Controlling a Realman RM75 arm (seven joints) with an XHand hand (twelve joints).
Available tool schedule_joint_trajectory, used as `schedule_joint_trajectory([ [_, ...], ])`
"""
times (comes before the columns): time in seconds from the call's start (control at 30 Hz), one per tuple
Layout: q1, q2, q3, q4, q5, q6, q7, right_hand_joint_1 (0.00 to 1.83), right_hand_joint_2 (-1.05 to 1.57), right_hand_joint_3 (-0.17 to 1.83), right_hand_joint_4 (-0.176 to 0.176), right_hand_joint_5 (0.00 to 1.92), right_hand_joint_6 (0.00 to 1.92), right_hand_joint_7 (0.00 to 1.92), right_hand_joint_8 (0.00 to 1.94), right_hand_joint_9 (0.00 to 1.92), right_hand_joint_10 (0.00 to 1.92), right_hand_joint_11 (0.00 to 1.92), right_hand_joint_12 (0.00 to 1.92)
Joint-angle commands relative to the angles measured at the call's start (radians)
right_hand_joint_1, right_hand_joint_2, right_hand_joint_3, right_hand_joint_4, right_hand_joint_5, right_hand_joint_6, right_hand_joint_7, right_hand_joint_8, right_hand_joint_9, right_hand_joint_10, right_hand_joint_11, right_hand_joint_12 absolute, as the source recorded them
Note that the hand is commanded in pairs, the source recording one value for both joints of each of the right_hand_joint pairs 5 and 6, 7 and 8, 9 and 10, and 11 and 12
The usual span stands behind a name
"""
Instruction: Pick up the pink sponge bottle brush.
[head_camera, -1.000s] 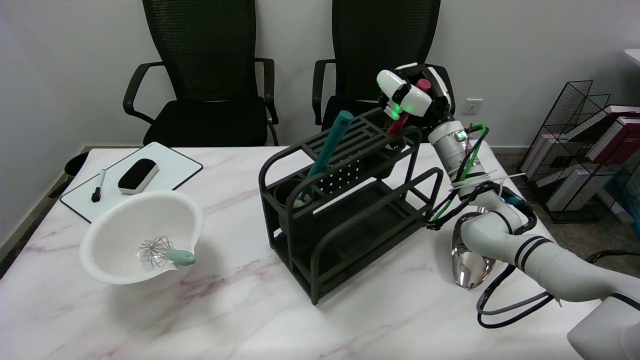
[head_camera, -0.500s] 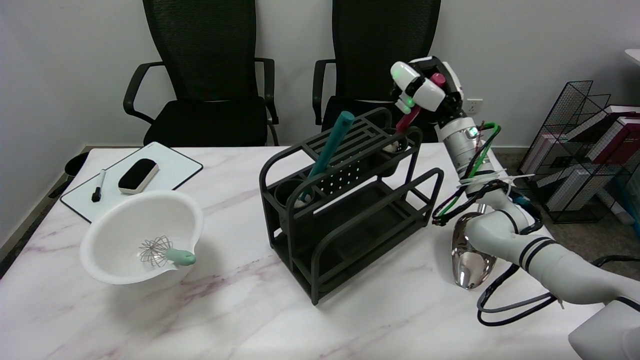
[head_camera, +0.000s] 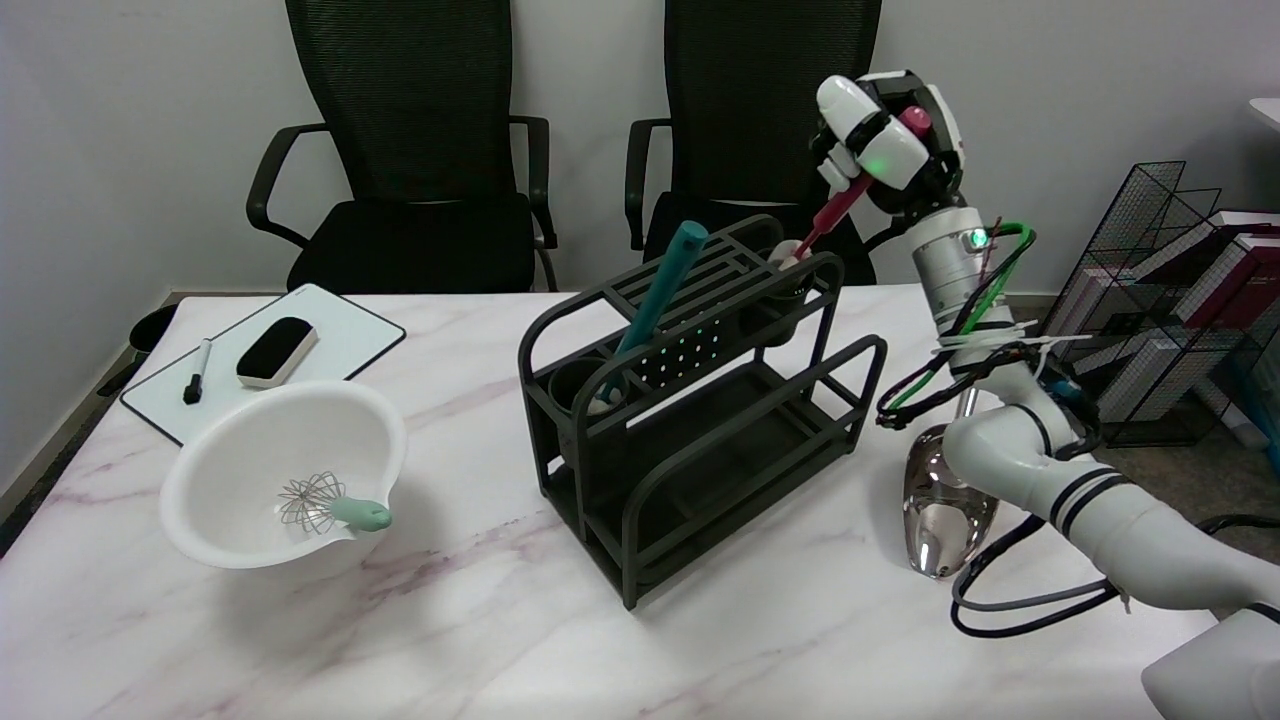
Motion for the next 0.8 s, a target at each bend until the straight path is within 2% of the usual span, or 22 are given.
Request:
schedule_joint_trajectory([
  [0.03,-0.006,0.003,0.058,0.103,0.000,-0.071,0.000,1.12,1.08,0.67,0.000,1.92,1.92,1.92,1.92,1.92,1.92,1.92,1.92],
  [0.37,-0.047,0.020,0.118,0.171,0.000,-0.079,0.005,1.12,1.17,0.63,0.000,1.92,1.92,1.92,1.92,1.92,1.92,1.92,1.92],
  [0.8,-0.244,0.027,0.285,0.347,0.001,-0.125,0.008,1.08,1.29,0.57,0.000,1.92,1.92,1.92,1.92,1.92,1.92,1.92,1.92],
])
